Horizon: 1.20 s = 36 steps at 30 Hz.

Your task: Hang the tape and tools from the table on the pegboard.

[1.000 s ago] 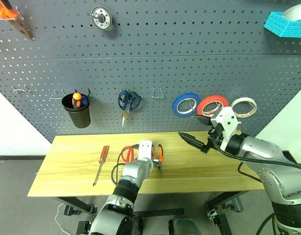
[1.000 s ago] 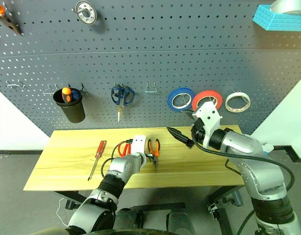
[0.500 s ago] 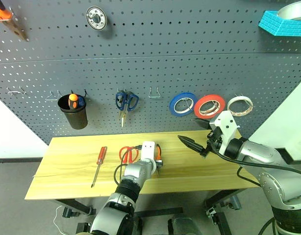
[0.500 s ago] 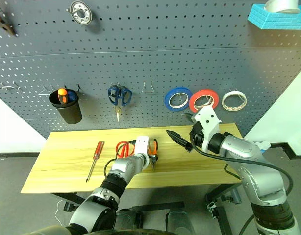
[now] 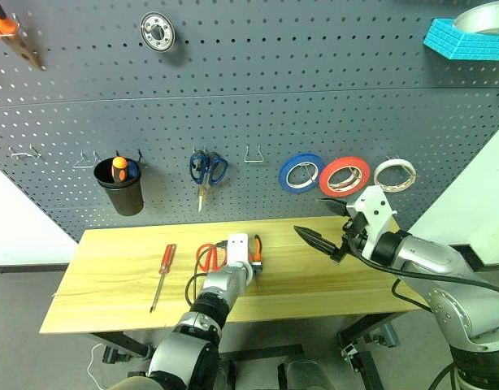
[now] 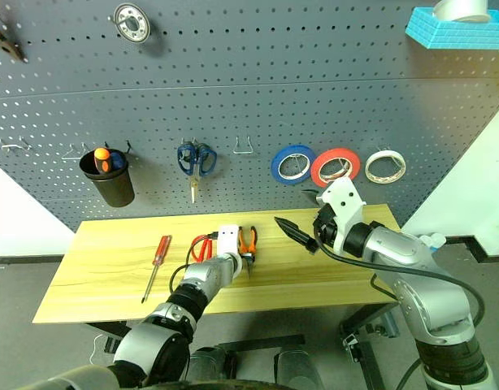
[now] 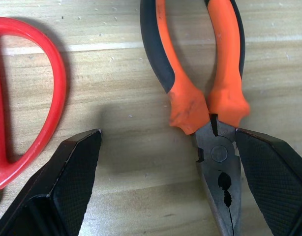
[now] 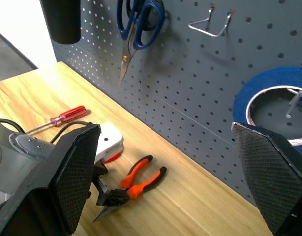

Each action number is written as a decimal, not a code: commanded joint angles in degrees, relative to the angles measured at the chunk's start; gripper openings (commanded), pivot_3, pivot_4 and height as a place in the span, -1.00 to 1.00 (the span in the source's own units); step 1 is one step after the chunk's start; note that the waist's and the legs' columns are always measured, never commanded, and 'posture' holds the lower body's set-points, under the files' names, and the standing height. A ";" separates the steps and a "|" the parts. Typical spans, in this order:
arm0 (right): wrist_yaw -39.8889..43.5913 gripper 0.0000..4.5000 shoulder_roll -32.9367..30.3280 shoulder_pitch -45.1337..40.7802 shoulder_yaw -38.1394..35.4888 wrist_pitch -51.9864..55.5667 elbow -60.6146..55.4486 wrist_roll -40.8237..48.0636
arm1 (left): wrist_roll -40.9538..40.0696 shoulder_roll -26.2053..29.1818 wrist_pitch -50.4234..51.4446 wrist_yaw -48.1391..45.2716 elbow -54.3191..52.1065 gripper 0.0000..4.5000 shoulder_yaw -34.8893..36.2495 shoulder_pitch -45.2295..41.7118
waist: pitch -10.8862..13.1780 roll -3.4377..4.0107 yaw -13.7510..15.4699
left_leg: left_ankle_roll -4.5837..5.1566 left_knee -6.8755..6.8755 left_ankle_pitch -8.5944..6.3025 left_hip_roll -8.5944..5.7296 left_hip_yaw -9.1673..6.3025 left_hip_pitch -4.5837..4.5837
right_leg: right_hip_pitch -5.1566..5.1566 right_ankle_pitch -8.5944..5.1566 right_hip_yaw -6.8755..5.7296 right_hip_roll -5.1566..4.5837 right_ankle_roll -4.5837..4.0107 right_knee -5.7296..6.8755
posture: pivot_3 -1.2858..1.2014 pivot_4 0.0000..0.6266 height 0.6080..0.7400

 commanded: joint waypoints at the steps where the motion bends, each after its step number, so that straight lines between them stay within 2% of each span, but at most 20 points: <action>1: -0.59 0.99 0.30 -0.58 -0.07 -0.11 -2.21 0.36 | -2.03 -11.36 -0.79 0.89 1.02 1.00 1.62 -10.33 | 0.01 -0.02 -0.09 | 0.00 0.00 0.00 0.00 0.00 0.00 | 0.00 0.00 0.00 0.00 0.00 0.00 | -0.13 -0.75 0.65; 8: -0.86 0.99 0.25 -0.69 1.12 -0.40 -1.75 -0.22 | -4.16 -12.94 -3.14 1.06 2.17 1.00 1.90 -13.08 | 0.23 -0.34 -0.05 | 0.00 0.00 0.00 -0.01 0.00 -0.14 | -0.08 0.00 0.00 0.00 0.00 0.00 | -0.13 -0.73 0.65; 30: -1.24 0.99 0.75 -1.07 0.95 -0.23 -1.92 0.03 | -6.37 -13.04 -3.39 6.87 3.16 1.00 1.17 -13.45 | 0.24 -0.35 -0.17 | 0.04 0.12 -0.02 -0.02 0.01 -0.87 | -0.81 0.02 0.04 -0.01 0.03 0.11 | -0.13 -0.69 0.65; 33: -0.87 0.99 0.70 -1.25 -0.28 0.48 -2.53 1.86 | -5.70 -12.75 -3.72 6.63 2.09 1.00 0.03 -13.14 | 0.24 -0.35 -0.16 | 0.04 0.11 -0.02 -0.02 0.00 -0.87 | -0.82 0.02 0.04 -0.01 0.03 0.11 | -0.13 -0.69 0.65; 36: -1.01 0.99 -0.78 0.54 0.36 2.96 -2.09 1.62 | -0.96 -7.54 -2.32 2.25 -11.08 1.00 -8.87 -8.99 | 0.27 -0.35 0.00 | 0.04 0.12 -0.01 -0.03 0.01 -0.92 | -0.87 0.03 0.04 -0.01 0.03 0.12 | -0.12 -0.70 0.65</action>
